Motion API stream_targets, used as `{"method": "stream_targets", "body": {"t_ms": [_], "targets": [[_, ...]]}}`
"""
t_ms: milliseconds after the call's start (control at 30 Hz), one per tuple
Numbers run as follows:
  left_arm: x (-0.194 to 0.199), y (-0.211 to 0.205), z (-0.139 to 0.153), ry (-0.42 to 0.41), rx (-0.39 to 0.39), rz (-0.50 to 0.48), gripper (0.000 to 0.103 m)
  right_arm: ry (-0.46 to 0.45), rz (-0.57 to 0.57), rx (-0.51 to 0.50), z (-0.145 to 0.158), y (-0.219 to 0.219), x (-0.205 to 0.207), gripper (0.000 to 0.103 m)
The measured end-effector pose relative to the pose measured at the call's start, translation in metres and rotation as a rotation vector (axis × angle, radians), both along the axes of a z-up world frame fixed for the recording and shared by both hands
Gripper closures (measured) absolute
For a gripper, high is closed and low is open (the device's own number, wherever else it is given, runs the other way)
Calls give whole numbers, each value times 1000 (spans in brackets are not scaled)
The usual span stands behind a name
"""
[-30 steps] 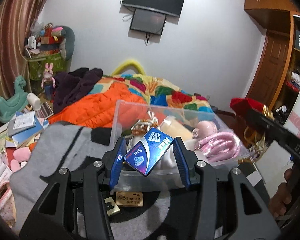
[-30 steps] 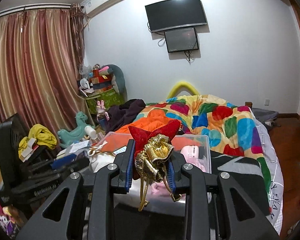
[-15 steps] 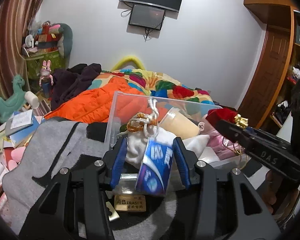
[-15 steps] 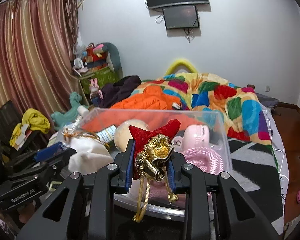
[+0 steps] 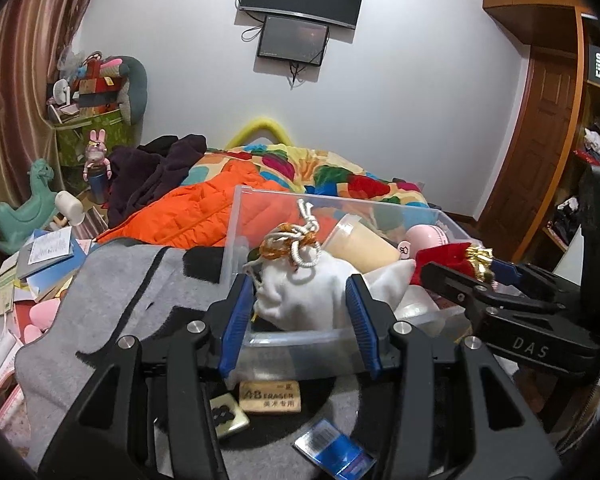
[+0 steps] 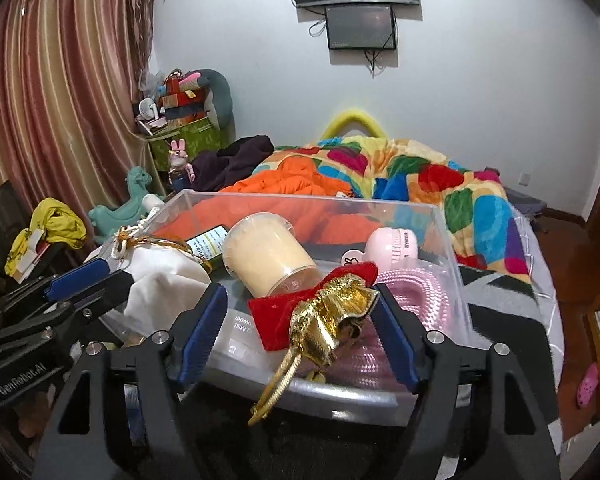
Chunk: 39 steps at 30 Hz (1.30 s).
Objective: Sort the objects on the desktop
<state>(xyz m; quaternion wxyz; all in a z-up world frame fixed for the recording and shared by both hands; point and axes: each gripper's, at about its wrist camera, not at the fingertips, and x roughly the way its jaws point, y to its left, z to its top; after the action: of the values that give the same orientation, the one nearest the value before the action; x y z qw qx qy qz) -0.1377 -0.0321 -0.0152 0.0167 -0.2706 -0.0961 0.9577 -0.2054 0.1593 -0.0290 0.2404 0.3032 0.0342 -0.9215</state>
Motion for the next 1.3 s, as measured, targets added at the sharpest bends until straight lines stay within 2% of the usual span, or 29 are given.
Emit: {"method": "stream_targets", "body": {"t_ms": [67, 233, 400, 567, 733, 900, 1033, 1133, 1200, 1300], "targets": [[6, -7, 2, 1, 32, -20, 55, 7, -7, 2, 2, 2, 2, 25], [20, -18, 7, -5, 71, -70, 55, 22, -33, -7, 10, 8, 12, 24], [32, -23, 4, -45, 39, -73, 52, 55, -30, -13, 20, 8, 32, 23], [29, -36, -10, -139, 25, -68, 52, 69, 25, 10, 21, -2, 56, 19], [28, -44, -28, -233, -42, -66, 52, 55, 121, 61, 5, -27, 79, 19], [24, -42, -40, -298, -114, -86, 52, 4, 237, 107, -24, -51, 91, 19], [17, -40, -43, -323, -105, -121, 52, -41, 276, 141, -42, -64, 90, 21], [12, -36, -47, -332, -102, -142, 51, -55, 293, 177, -48, -70, 91, 35], [9, -35, -51, -351, -101, -153, 50, -60, 311, 190, -51, -72, 92, 36], [8, -34, -53, -358, -108, -159, 50, -87, 332, 228, -58, -77, 91, 49]]}}
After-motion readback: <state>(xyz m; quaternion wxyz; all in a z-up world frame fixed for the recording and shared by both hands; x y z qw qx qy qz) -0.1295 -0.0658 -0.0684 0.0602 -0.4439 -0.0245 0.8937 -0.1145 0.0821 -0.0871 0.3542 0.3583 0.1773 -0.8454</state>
